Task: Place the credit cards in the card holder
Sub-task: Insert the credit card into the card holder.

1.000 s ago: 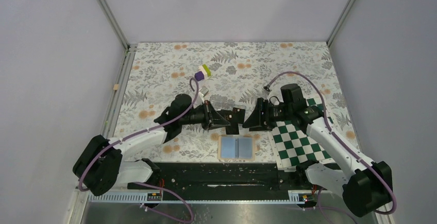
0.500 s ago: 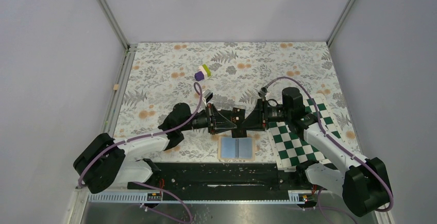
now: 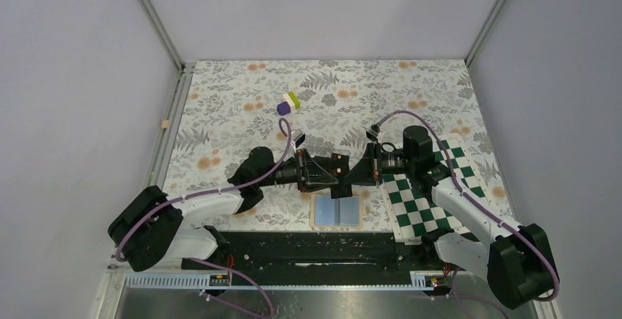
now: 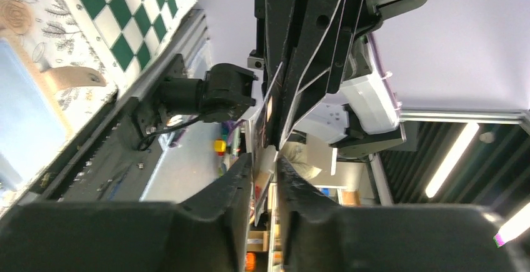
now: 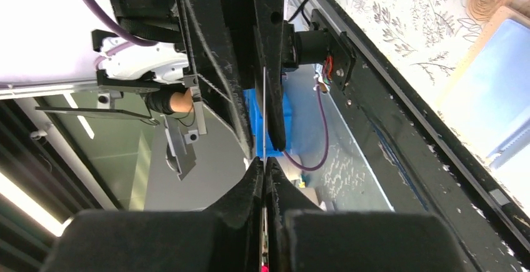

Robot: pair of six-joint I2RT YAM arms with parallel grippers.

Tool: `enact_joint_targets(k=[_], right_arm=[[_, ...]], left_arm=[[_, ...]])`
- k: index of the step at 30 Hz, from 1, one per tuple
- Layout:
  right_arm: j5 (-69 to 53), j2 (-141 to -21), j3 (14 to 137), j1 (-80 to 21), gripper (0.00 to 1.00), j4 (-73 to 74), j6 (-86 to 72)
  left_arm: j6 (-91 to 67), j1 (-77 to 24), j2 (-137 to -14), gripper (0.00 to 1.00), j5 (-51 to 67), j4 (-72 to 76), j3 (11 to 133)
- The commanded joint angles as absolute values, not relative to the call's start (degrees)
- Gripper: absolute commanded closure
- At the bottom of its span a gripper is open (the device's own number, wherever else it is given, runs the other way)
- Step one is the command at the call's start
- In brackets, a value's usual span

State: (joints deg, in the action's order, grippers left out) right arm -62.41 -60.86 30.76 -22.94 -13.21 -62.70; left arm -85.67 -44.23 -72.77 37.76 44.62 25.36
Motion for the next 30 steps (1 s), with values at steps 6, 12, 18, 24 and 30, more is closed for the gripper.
enact_joint_targets(k=[6,12,18,24,30], right_arm=[[-50.7,-59.7,32.0,-23.2,1.00,6.2,-44.1],[-40.8,-64.0,23.3,-24.7,1.00,-14.2,-51.7],[-33.1,-67.7,16.0,-29.0,1.00,-27.1,-56.1],[-28.1,-67.6,13.1,-29.3,1.00,-27.7,-53.5],[-29.1,-73.1,12.4,-29.4,1.00,-33.1,-54.3]], left_arm=[[-68.8,-41.9,-62.7,0.52,26.7,11.8,28.3],[-60.2,-40.3,-62.9,0.49,21.1,-6.9,30.3],[-64.8,-40.0,-67.9,0.62,24.8,4.5,23.0],[-64.2,-39.9,-70.9,0.67,23.6,5.6,22.0],[-65.2,-40.0,-75.0,0.77,24.4,10.1,20.1]])
